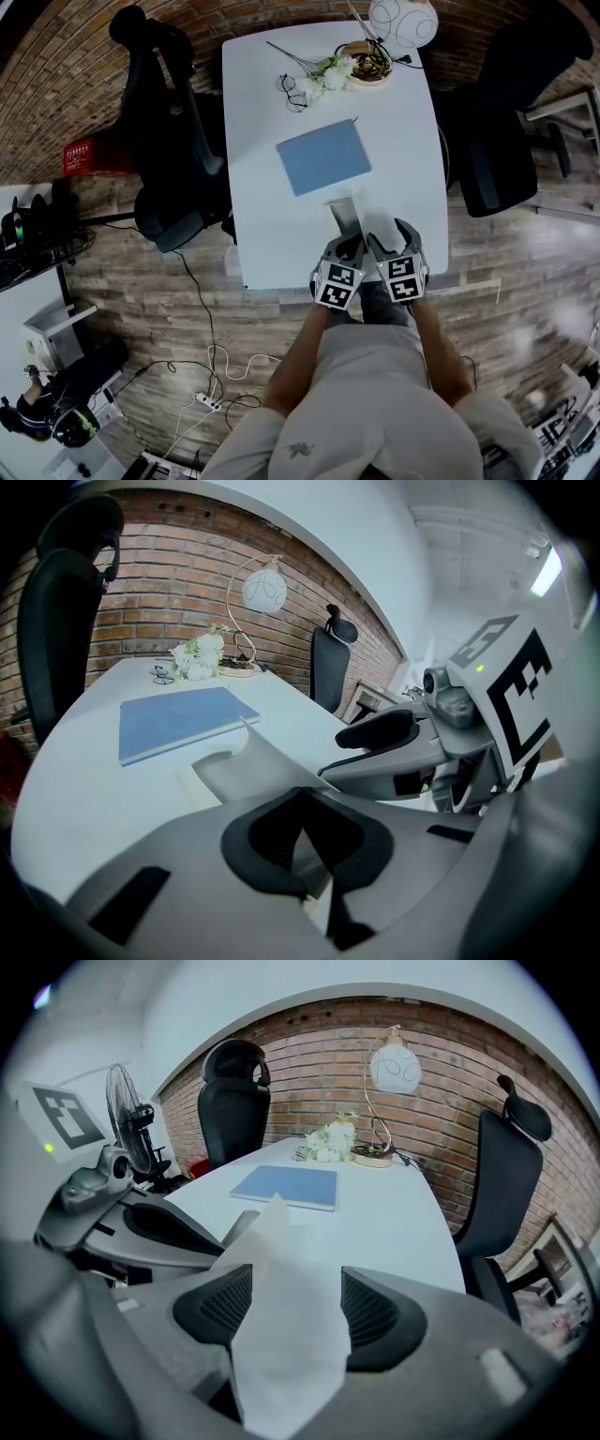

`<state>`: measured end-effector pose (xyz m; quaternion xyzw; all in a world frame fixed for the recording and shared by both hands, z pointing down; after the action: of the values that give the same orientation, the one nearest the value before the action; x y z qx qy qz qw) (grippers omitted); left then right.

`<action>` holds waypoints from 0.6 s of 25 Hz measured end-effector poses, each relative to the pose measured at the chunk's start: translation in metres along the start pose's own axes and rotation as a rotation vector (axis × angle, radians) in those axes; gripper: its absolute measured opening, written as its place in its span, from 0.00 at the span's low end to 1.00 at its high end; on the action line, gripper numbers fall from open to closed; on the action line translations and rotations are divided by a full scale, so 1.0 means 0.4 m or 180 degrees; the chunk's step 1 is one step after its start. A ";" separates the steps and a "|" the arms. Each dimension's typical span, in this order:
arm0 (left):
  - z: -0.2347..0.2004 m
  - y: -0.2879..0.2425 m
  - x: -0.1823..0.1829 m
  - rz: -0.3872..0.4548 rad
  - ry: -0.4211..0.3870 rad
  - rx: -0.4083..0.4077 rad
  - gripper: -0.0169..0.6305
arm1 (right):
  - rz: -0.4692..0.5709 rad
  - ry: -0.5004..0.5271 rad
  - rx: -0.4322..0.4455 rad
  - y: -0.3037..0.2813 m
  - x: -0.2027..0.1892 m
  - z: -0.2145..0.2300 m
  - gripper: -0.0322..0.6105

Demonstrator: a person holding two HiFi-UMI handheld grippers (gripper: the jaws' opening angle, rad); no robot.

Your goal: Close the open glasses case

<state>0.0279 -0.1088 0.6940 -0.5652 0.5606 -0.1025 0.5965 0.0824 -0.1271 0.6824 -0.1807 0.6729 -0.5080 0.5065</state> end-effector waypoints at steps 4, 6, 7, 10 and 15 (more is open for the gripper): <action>-0.003 0.006 0.003 0.0042 0.0001 0.0005 0.03 | 0.0005 0.0001 0.0002 0.004 0.003 -0.006 0.50; -0.003 0.007 -0.002 0.0019 0.0006 0.0003 0.03 | 0.0007 0.0000 0.0001 0.005 0.003 -0.008 0.49; -0.003 0.007 -0.005 0.0005 0.0014 0.0002 0.03 | 0.0008 0.0002 0.0001 0.006 0.003 -0.009 0.49; -0.005 0.008 -0.013 -0.0019 0.0040 0.0012 0.03 | 0.0013 0.0012 0.0005 0.005 0.005 -0.012 0.48; -0.008 0.011 -0.015 0.0015 0.0058 0.0018 0.03 | 0.0024 0.0025 0.0025 0.004 0.008 -0.021 0.48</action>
<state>0.0210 -0.1046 0.6947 -0.5612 0.5671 -0.1078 0.5932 0.0743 -0.1246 0.6794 -0.1742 0.6735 -0.5094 0.5065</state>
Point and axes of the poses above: the fingertips, and each gripper's own axes: y backward along the fingers, z to its right, x out of its top, the point moved 1 cm from there along y, backward along the fingers, and after that the axes turned 11 degrees about -z, right-handed, at the moved point
